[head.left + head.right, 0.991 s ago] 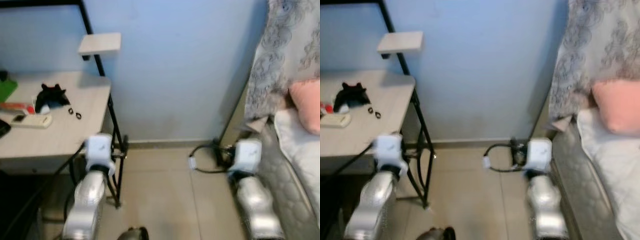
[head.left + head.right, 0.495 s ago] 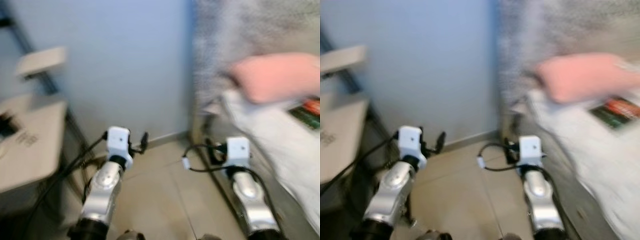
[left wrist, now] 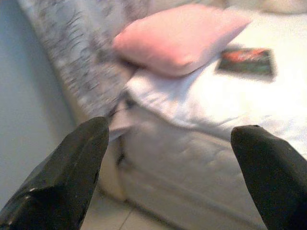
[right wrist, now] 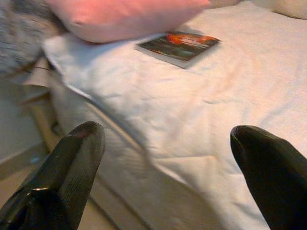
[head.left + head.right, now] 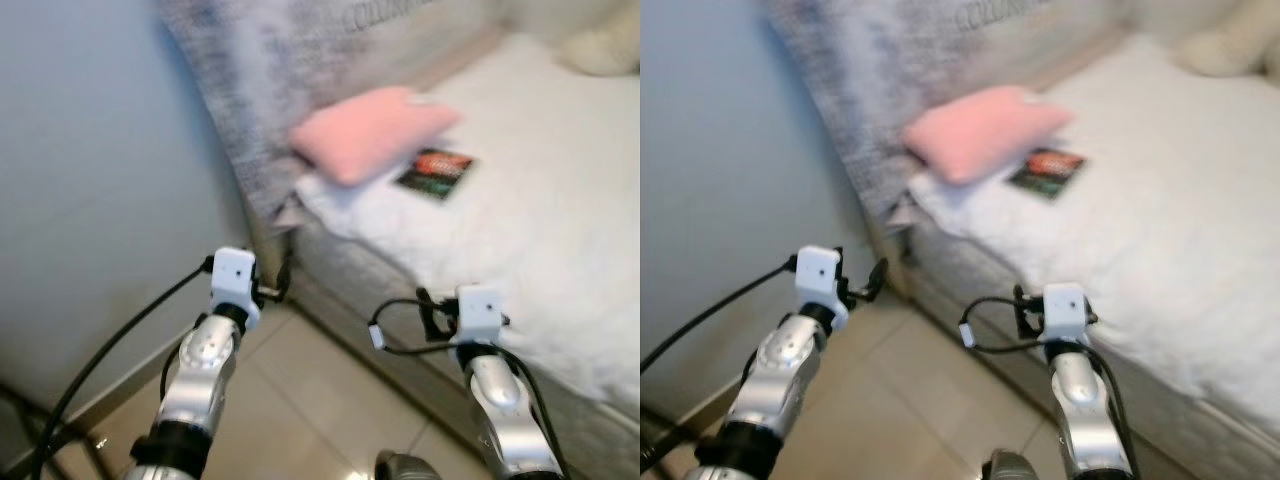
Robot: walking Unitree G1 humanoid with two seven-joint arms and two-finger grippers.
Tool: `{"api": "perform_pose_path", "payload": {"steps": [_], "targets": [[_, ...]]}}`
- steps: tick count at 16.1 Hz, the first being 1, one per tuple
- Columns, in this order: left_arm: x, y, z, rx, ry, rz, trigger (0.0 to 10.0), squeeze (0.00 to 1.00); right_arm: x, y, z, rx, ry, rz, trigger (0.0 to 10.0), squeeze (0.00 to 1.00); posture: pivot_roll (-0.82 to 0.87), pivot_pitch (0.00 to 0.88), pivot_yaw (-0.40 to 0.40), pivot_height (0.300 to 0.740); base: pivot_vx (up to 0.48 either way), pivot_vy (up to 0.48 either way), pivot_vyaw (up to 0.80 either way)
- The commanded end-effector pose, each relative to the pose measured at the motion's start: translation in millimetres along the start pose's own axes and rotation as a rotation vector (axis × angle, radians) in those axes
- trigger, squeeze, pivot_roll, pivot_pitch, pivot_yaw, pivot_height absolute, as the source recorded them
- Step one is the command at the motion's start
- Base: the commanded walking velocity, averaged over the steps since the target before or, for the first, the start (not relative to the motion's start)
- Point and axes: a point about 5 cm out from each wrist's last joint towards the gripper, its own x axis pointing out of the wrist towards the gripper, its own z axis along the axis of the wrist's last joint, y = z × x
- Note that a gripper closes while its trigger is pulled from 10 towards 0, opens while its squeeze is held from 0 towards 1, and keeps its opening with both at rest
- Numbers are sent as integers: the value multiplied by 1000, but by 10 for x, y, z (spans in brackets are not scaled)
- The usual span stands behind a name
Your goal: Clean up the room
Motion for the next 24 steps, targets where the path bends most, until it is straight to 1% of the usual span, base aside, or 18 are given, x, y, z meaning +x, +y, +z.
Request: {"api": "perform_pose_path", "payload": {"steps": [1,3,4,5,6,8,10,13,16,17,19,22,24], "targets": [[-33,43,-57,-3,20,12,10000,0,67,-3,100,-1,-38,5,10000,0,-165,2,86,731,0,0,-775],[-27,14,-56,19,13,-9,10000,0,78,-24,110,15,-44,-14,10000,0,-161,0,85,731,0,0,-775],[-23,-5,-48,-19,2,-19,10000,0,77,-27,109,26,-45,-23,10000,0,-161,0,85,731,0,0,-775],[-20,-10,-41,-22,-3,-29,10000,0,78,-24,113,26,-47,-25,10000,0,-162,0,85,731,0,0,-775],[-18,-9,-32,-8,-11,-36,10000,0,78,-21,118,24,-50,-25,10000,0,-162,0,85,731,0,0,-775],[-12,-29,-22,-1,-16,-64,10000,0,83,-22,128,20,-56,-25,10000,0,-170,0,89,731,0,-480,-772],[4,-46,-16,-18,-22,-68,10000,0,85,-34,131,20,-58,-33,10000,0,-171,0,93,731,0,-480,-772],[28,-20,-39,-18,1,-27,10000,0,78,-28,127,21,-59,-35,10000,0,-174,6,92,731,0,0,-775],[37,-22,-44,-33,2,-31,10000,0,83,-35,131,20,-60,-36,10000,0,-177,7,91,731,0,0,-775],[30,-21,-60,-56,3,-24,10000,0,83,-45,135,19,-63,-38,10000,0,-179,9,93,731,0,0,-775],[20,52,-99,-128,14,33,10000,0,68,-58,156,36,-82,-45,10000,0,-183,13,91,731,0,0,-772],[21,39,-92,-102,1,28,10000,0,68,-60,248,25,-139,-35,10000,0,-184,15,90,731,0,0,-754],[29,25,-67,-102,-19,34,10000,0,115,-74,321,8,-162,-33,10000,0,-184,12,90,731,0,0,-750]]}}
